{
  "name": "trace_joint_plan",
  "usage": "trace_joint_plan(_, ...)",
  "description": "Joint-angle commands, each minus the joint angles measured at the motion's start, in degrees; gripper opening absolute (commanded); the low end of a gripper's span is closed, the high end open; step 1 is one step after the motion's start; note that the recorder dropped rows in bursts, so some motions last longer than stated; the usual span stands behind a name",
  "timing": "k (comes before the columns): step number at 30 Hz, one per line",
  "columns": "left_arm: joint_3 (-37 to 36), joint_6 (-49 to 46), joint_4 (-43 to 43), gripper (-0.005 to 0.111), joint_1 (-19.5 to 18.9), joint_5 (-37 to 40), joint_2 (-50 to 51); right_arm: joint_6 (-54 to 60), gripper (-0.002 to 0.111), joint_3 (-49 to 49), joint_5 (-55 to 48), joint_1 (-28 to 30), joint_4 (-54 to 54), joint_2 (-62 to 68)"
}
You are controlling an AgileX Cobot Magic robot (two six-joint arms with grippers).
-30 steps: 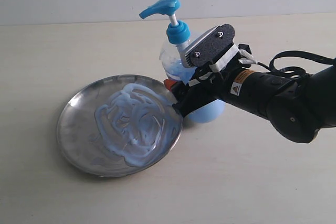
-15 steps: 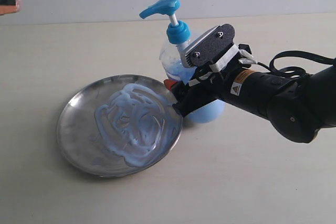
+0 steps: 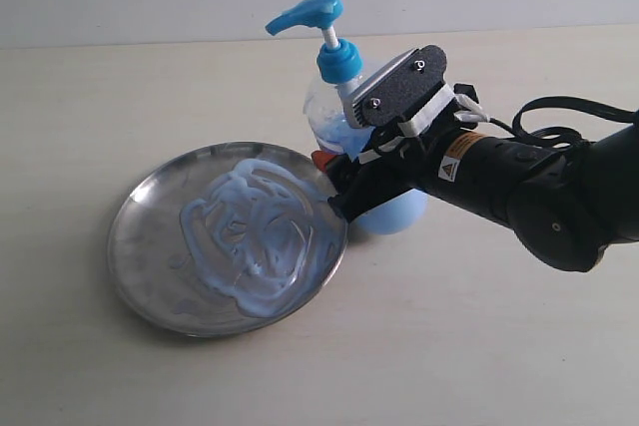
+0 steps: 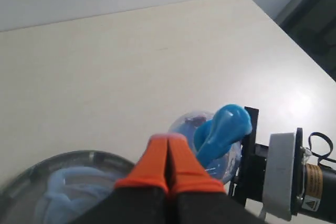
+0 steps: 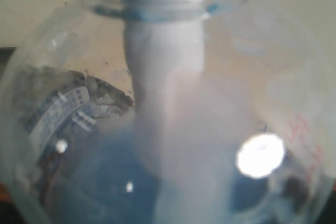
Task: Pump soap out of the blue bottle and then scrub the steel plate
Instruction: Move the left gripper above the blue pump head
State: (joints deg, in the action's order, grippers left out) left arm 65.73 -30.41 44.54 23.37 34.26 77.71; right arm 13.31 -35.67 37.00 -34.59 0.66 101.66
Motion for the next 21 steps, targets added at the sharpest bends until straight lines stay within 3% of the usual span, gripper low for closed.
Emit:
trace_joint_plan(1, 4.91, -2.53, 1.03, 0.0, 3.12, 0.32, 4.64, -0.05, 0.0, -0.6, 5.84, -0.03, 0.06, -0.92)
trace_joint_plan(10, 12.43, -3.79, 1.03, 0.0, 6.03, 0.63, 12.55, -0.05, 0.0, -0.6, 5.84, -0.03, 0.42, -0.92)
trace_joint_plan(21, 14.35, -3.79, 0.69, 0.0, 9.34, 3.84, 14.94, -0.05, 0.0, -0.6, 5.84, -0.03, 0.42, -0.92)
